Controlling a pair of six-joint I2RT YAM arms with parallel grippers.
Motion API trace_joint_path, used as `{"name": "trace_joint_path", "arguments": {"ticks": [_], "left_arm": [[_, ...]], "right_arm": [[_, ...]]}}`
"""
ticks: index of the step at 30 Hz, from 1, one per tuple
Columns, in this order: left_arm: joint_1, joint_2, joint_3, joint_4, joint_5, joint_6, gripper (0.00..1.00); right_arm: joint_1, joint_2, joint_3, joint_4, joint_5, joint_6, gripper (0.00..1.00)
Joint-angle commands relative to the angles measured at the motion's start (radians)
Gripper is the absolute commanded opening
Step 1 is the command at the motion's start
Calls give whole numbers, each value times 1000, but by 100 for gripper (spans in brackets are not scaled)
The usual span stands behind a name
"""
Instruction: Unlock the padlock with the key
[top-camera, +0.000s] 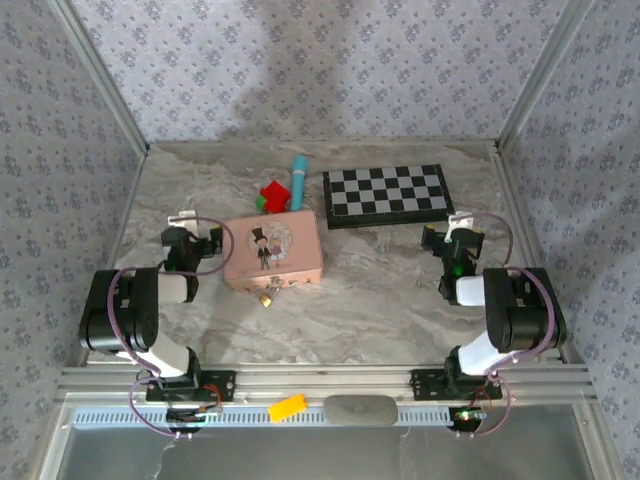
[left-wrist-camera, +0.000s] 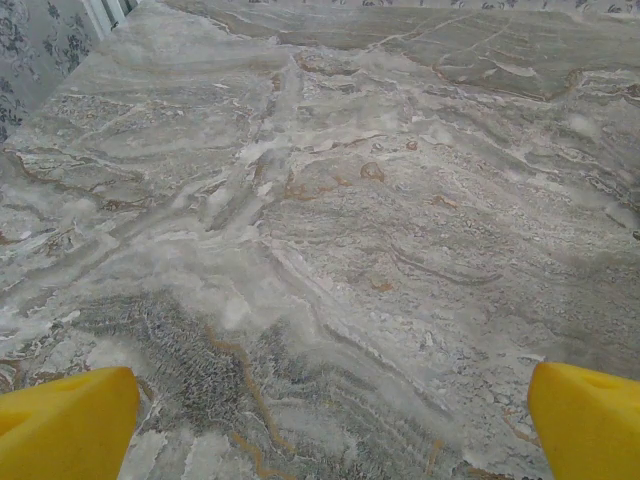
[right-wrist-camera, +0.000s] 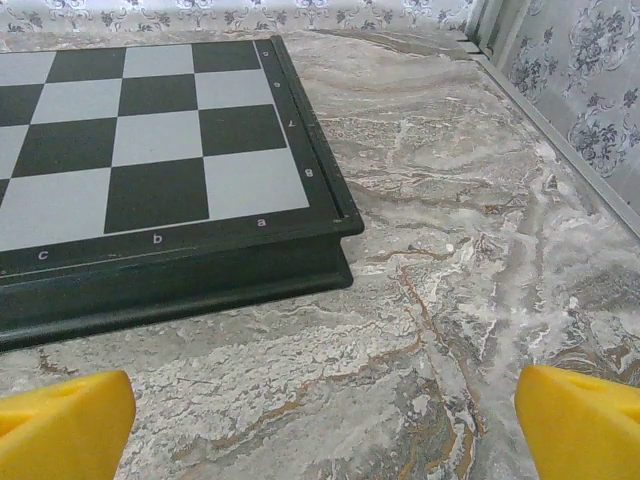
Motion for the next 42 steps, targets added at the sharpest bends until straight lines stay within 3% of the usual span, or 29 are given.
{"name": "trace_joint_path", "arguments": {"ticks": [1, 27, 31, 36, 42], "left_arm": [[-1, 1, 23, 1, 22, 10, 100], [-3, 1, 23, 0, 21, 10, 100], [-3, -1, 28, -1, 10, 8, 100], [-4, -118, 160, -325, -67, -17, 100], [-63, -250, 245, -512, -186, -127, 100]], "right_arm": [[4, 3, 8, 21, 12, -6, 99], [2, 3, 8, 18, 2, -3, 99], [20, -13, -5, 39, 55, -13, 99], [71, -111, 10, -56, 136, -52, 99], [193, -261, 148, -374, 233, -65, 99]]}}
